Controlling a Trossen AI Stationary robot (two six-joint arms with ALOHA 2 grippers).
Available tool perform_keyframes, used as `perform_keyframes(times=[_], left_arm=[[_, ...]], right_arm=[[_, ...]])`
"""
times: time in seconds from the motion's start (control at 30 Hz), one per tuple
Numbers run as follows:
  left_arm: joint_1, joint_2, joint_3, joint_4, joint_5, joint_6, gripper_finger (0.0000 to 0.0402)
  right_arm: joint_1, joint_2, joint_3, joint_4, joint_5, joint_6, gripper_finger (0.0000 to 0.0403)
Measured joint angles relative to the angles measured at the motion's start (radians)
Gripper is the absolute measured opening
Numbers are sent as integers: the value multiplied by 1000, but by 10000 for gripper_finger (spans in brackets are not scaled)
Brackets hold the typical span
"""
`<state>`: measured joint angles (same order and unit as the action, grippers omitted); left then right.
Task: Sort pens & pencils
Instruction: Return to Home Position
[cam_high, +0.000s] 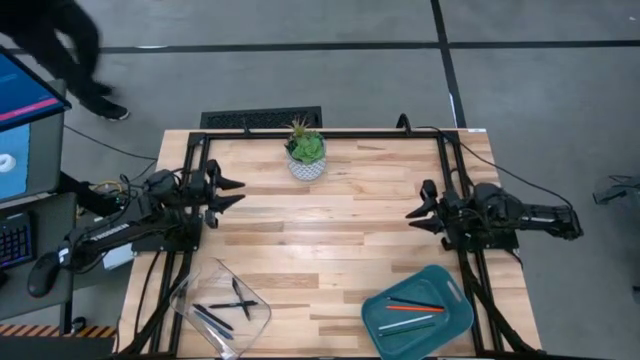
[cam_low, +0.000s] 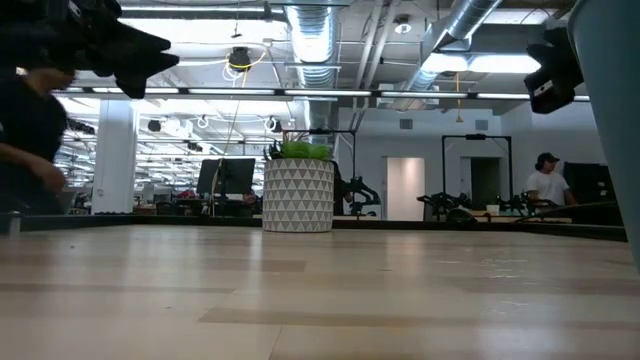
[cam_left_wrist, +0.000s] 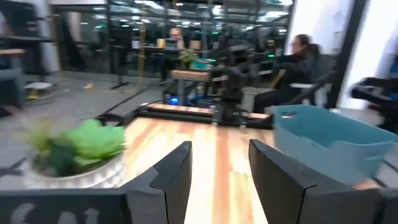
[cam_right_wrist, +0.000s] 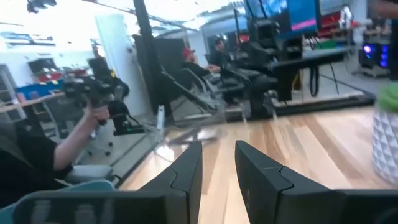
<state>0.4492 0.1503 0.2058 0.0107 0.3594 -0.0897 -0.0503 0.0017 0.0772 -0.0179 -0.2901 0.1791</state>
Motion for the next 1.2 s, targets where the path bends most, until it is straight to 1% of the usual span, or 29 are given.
perform_keyframes(times=[0.13,0.2,0.43,0.5,0.63,0.8,0.93,1.07,1.13,1.2], left_arm=[[0,-2,0,-11,-78,26,149],[0,-2,-1,-13,-89,34,149],[20,-3,-124,212,-122,0,149],[41,-3,-140,247,-97,-23,149],[89,-2,-141,250,-5,-37,149],[158,-2,-141,254,40,-66,149],[196,-1,-141,301,107,-97,149],[191,0,-141,355,160,-126,149],[173,0,-141,349,165,-131,149],[149,1,-147,347,158,-129,149]], right_arm=[[-51,0,0,23,-65,1,118],[-83,0,0,23,-87,5,118],[-193,0,0,30,-196,30,118],[-216,0,0,33,-229,38,118],[-260,0,0,46,-263,50,118],[-309,0,0,56,-270,57,118],[-333,0,0,57,-274,68,118],[-352,0,0,66,-263,76,118],[-350,3,-6,85,-263,84,118],[-340,10,-35,141,-265,95,118]])
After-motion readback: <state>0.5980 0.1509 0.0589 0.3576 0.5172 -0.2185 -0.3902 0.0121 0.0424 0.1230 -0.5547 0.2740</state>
